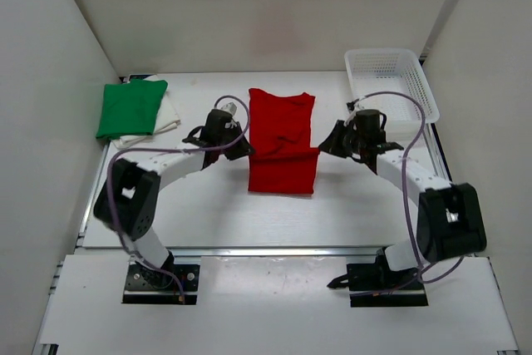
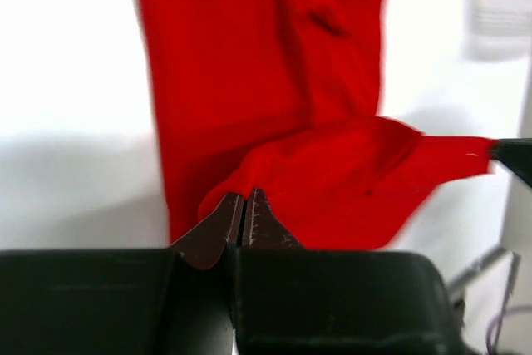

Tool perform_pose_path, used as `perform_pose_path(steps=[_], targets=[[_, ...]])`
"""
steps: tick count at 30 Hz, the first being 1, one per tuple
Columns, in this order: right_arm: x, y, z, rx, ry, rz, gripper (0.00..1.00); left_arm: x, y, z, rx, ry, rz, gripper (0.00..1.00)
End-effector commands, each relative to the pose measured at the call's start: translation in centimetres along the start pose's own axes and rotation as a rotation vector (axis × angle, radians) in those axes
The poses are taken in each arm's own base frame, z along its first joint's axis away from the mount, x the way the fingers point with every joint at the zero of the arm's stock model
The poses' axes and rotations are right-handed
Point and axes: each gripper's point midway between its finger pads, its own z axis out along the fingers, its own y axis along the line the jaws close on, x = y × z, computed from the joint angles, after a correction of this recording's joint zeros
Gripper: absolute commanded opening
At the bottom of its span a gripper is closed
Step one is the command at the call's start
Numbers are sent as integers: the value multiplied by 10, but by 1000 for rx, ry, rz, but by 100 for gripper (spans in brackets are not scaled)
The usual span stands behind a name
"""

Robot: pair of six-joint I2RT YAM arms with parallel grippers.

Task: Fold and stack the t-shirts
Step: Fold the folded rectangular tshirt in 1/3 of the way

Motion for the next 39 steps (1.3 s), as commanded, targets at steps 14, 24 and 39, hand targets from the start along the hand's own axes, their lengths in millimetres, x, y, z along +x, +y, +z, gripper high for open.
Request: perform_pose_path(steps=[14, 24, 39], targets=[[-83, -10, 86, -58, -53, -40, 18, -90, 31, 63, -107, -101, 40, 48], [-34, 49, 83, -118, -16, -179, 0, -37, -2, 22, 24, -135, 57, 30], [34, 72, 160, -141, 204, -261, 0, 72, 44, 29, 17, 26, -30, 23]])
